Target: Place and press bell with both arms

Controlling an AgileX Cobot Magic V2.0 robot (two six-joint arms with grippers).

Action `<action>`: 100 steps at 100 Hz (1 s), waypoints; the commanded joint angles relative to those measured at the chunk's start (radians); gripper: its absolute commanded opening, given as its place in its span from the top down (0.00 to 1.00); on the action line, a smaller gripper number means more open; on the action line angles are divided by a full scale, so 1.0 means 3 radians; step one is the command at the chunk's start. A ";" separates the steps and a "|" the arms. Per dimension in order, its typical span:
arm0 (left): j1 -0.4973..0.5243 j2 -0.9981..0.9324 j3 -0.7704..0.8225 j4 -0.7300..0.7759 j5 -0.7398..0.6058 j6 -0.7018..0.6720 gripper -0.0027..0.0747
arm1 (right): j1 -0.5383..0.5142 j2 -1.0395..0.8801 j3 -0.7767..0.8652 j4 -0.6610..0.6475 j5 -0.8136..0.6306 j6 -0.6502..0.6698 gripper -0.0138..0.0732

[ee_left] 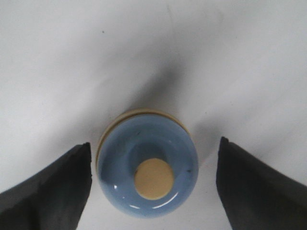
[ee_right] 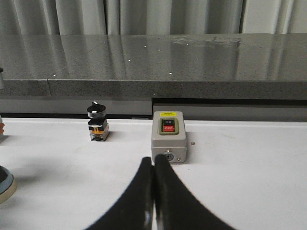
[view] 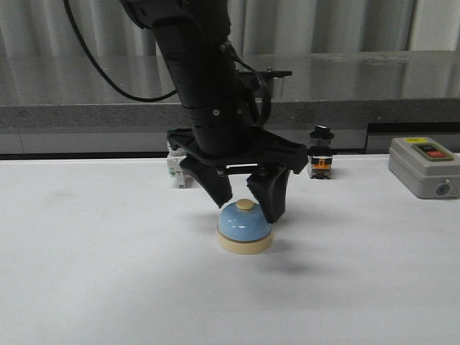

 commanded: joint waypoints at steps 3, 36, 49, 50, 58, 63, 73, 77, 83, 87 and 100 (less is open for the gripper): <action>-0.0021 -0.0289 -0.0103 -0.0057 -0.0095 -0.0032 0.33 | -0.0019 -0.0061 -0.0046 -0.0043 -0.0300 -0.0008 0.91; 0.0023 -0.0698 -0.0103 0.0017 -0.0134 -0.0032 0.97 | -0.0019 -0.0061 -0.0046 -0.0043 -0.0300 -0.0008 0.91; 0.0144 -0.0838 -0.0096 0.0017 -0.0039 -0.0051 0.99 | -0.0019 -0.0061 -0.0046 -0.0043 -0.0300 -0.0008 0.91; 0.0151 -0.0846 -0.0096 0.0017 -0.0039 -0.0051 0.99 | -0.0019 -0.0061 -0.0046 -0.0043 -0.0300 -0.0008 0.91; 0.0259 -0.0939 -0.0049 0.0017 -0.0031 -0.0056 0.99 | -0.0019 -0.0061 -0.0046 -0.0043 -0.0300 -0.0008 0.91; 0.0342 -0.1007 -0.0014 0.0017 -0.0037 -0.0056 0.99 | -0.0019 -0.0061 -0.0046 -0.0043 -0.0300 -0.0008 0.91; 0.0537 -0.1124 0.0104 0.0017 -0.0037 -0.0056 0.99 | -0.0019 -0.0061 -0.0046 -0.0043 -0.0300 -0.0008 0.91; 0.0607 -0.1177 0.0172 0.0017 -0.0037 -0.0056 0.99 | -0.0019 -0.0061 -0.0046 -0.0043 -0.0300 -0.0008 0.91; 0.0733 -0.1253 0.0270 0.0017 -0.0037 -0.0056 0.99 | -0.0019 -0.0061 -0.0046 -0.0043 -0.0300 -0.0008 0.91; 0.0819 -0.1314 0.0351 0.0011 -0.0037 -0.0056 0.99 | -0.0019 -0.0061 -0.0046 -0.0043 -0.0300 -0.0008 0.91; 0.1067 -0.1534 0.0651 0.0011 -0.0044 -0.0056 0.99 | -0.0019 -0.0061 -0.0046 -0.0043 -0.0300 -0.0008 0.91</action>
